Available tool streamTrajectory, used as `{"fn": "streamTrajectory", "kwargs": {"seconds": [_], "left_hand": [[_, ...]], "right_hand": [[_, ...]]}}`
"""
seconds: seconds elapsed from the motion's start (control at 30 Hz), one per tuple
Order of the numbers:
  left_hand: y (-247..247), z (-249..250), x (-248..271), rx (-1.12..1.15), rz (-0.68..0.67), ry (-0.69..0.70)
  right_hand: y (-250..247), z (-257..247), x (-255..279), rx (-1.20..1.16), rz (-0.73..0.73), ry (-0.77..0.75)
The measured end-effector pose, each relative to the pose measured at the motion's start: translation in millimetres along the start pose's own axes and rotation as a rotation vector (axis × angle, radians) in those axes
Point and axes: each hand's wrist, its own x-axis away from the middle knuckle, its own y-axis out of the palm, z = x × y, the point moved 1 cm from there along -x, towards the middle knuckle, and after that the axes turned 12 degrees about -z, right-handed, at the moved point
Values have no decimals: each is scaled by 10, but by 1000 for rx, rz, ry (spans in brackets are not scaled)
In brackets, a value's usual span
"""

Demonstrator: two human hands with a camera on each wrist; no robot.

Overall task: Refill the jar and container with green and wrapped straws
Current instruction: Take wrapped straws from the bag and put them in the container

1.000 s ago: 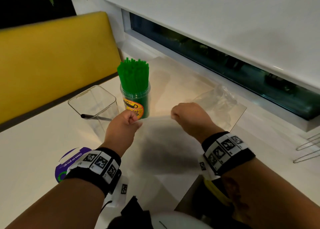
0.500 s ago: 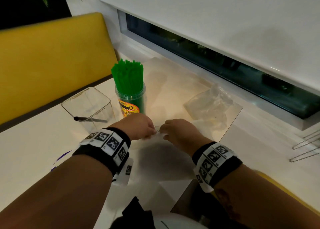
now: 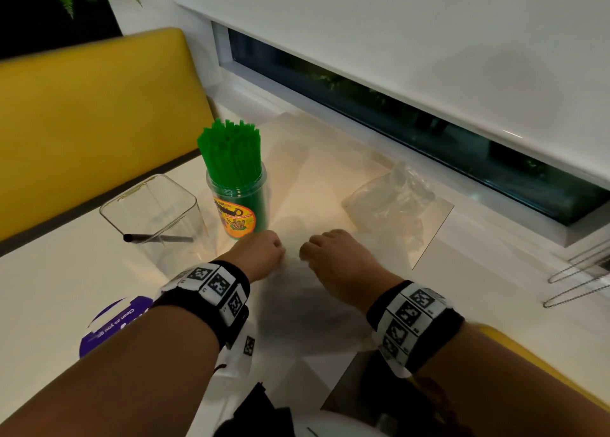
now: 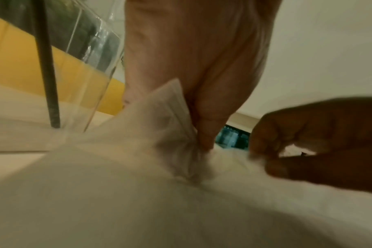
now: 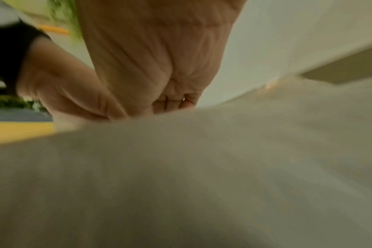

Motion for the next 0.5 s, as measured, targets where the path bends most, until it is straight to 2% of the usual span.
{"fn": "streamTrajectory", "kwargs": {"seconds": [0.07,0.1,0.13,0.2,0.23,0.27,0.3,0.33,0.37,0.4,0.43,0.5], "left_hand": [[-127,40,4,125,23,-21],[-203,60,6,217,45,-39],[-282,108,55,293,82,-60],[-426,178,145,391,163,-34],[-447,166,137,549,193,-45],[-446,169,121,699,233,-16],[-426,168,90,716,265,33],[-408,192,77,734,307,75],[-380,229,56,772,290,126],[-335,274,72,792,249,187],[-310,340,118,819,213,243],[-276,441,216,888,197,325]], "right_hand": [[-80,-30,111,-43,130,0],[-113,-58,188,-75,148,-27],[-139,-96,269,-108,85,-63],[-162,-176,410,-126,-244,-117],[-168,-197,449,-118,-386,-116],[-216,-209,468,-136,-389,-111],[-301,-206,454,-183,-268,-80],[-403,-186,419,-216,-33,-50],[-463,-153,361,-203,196,-12],[-526,-136,300,-177,327,48],[-572,-122,242,-149,350,117],[-577,-89,145,-232,211,242]]}}
